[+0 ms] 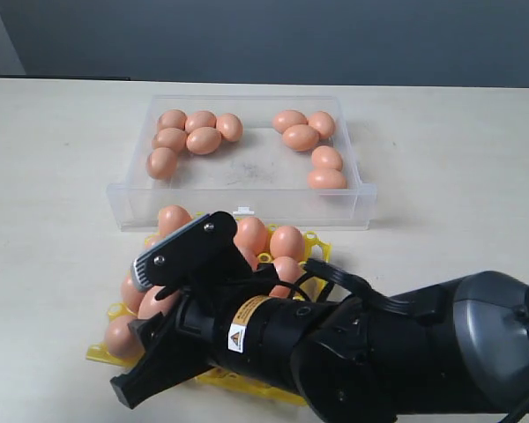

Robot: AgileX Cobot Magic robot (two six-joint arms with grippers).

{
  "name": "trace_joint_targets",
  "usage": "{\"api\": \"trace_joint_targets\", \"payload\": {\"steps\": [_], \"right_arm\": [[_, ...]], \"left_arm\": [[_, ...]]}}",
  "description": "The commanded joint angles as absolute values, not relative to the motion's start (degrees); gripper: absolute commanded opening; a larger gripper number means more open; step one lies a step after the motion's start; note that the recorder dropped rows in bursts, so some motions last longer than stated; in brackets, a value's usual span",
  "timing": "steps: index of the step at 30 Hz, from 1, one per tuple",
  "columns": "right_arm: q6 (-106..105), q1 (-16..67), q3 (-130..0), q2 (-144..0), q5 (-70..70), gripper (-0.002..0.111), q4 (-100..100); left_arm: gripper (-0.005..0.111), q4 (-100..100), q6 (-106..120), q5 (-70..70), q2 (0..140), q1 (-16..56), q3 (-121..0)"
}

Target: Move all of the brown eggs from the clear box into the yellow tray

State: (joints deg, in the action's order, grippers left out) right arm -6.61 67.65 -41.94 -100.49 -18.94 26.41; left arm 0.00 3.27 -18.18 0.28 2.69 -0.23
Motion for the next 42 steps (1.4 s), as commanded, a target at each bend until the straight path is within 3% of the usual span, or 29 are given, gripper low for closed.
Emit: {"api": "trace_joint_targets", "payload": {"steps": [1, 4, 10, 18, 24, 33, 36, 42], "right_arm": [[-6.61, 67.76, -41.86, -100.56, -17.11, 0.001, 26.63], [-6.61, 67.76, -41.86, -100.56, -15.94, 0.009, 26.63], [-6.61, 67.76, -41.86, -100.56, -16.02, 0.048, 27.51], [-7.50, 67.76, -41.86, -100.56, -16.02, 0.051, 27.61], [-7.50, 67.76, -41.86, -100.56, -16.25, 0.067, 27.50], [-9.93, 66.85, -42.02, -99.85, -24.03, 0.068, 29.56], [-10.54, 63.72, -43.99, -98.24, -25.90, 0.067, 35.91], [-18.61, 52.67, -50.98, -98.49, -11.88, 0.067, 38.68]], "left_arm": [[0.000, 0.00, 3.24, -17.69, 0.00, 2.96, 0.00], [0.000, 0.00, 3.24, -17.69, 0.00, 2.96, 0.00], [0.000, 0.00, 3.24, -17.69, 0.00, 2.96, 0.00], [0.000, 0.00, 3.24, -17.69, 0.00, 2.96, 0.00], [0.000, 0.00, 3.24, -17.69, 0.00, 2.96, 0.00], [0.000, 0.00, 3.24, -17.69, 0.00, 2.96, 0.00], [0.000, 0.00, 3.24, -17.69, 0.00, 2.96, 0.00], [0.000, 0.00, 3.24, -17.69, 0.00, 2.96, 0.00]]}}
